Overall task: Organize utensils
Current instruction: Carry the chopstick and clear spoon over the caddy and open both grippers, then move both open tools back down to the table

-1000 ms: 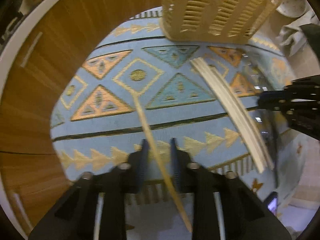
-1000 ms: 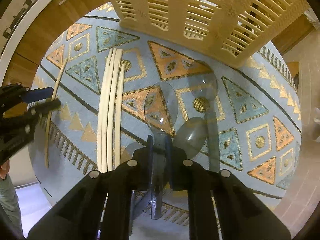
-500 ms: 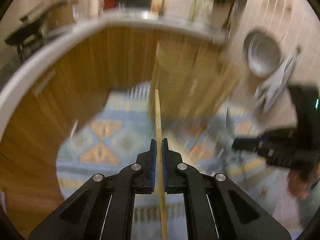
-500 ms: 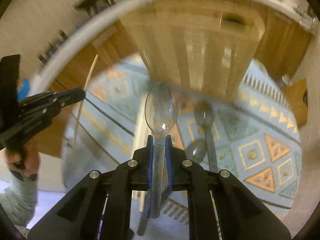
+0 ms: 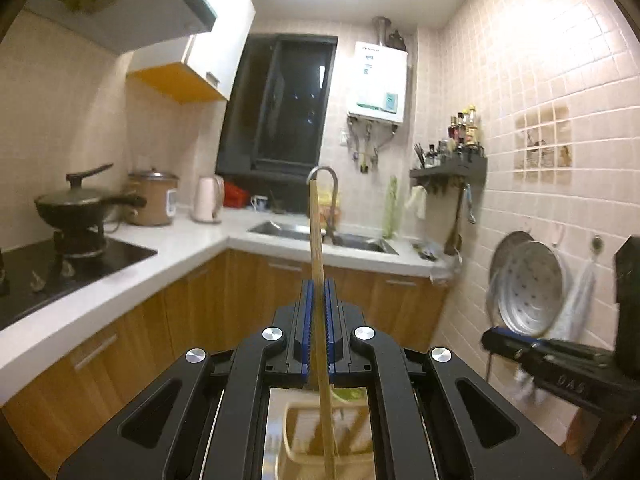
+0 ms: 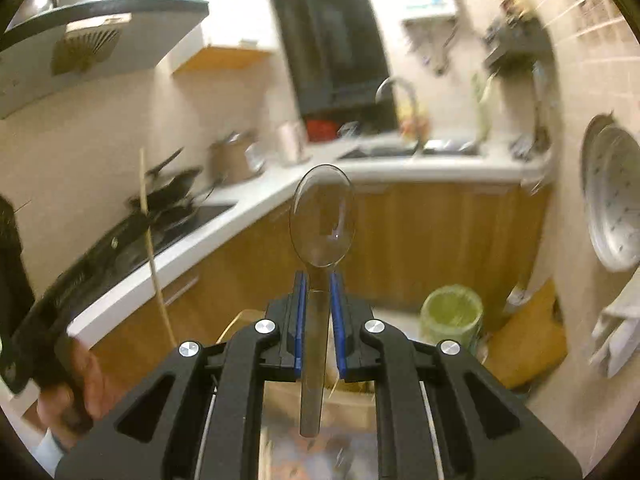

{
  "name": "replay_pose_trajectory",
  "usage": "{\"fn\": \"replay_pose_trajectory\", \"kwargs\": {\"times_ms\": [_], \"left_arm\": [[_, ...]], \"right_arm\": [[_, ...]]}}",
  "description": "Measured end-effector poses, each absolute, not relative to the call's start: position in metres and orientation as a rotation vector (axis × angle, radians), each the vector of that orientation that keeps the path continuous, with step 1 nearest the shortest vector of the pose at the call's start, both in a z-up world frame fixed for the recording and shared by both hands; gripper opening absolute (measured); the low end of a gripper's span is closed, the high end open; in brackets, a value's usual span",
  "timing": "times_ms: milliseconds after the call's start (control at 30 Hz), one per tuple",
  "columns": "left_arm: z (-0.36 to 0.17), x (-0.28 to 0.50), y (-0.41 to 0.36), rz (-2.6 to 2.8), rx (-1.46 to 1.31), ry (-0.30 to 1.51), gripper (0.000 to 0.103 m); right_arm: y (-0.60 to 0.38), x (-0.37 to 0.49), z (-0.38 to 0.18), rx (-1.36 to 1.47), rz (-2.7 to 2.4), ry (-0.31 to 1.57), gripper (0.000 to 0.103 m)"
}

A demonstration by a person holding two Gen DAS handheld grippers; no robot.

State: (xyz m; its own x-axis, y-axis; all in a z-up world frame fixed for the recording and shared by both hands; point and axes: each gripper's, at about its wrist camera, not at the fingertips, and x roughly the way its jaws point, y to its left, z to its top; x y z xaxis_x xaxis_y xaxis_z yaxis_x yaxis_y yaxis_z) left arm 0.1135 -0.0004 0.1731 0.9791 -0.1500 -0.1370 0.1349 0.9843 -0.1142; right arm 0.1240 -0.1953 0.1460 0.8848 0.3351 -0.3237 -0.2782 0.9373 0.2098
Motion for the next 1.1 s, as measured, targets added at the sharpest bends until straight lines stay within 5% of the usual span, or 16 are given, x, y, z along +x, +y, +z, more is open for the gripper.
{"fn": "replay_pose_trajectory", "kwargs": {"times_ms": [667, 767, 867, 900, 1100], "left_arm": [[0.096, 0.164, -0.005, -0.135, -0.122, 0.188, 0.006], [0.093, 0.159, 0.002, -0.152, -0.144, 0.206, 0.023], [0.093, 0.146, 0.010, -0.159, -0.163, 0.202, 0.047], [0.095, 0.140, 0.013, -0.161, -0.164, 0.200, 0.047], [0.111, 0.107, 0.036, -0.172, -0.184, 0.280, 0.047]], "right_arm": [[-0.197, 0.168, 0.076, 0.101, 0.213, 0.341, 0.011], [-0.200, 0.166, 0.071, 0.110, 0.233, 0.374, 0.013], [-0.205, 0.158, 0.068, 0.118, 0.251, 0.395, 0.037], [-0.207, 0.155, 0.068, 0.118, 0.252, 0.396, 0.044], [-0.216, 0.123, 0.083, 0.090, 0.286, 0.449, 0.044]]}}
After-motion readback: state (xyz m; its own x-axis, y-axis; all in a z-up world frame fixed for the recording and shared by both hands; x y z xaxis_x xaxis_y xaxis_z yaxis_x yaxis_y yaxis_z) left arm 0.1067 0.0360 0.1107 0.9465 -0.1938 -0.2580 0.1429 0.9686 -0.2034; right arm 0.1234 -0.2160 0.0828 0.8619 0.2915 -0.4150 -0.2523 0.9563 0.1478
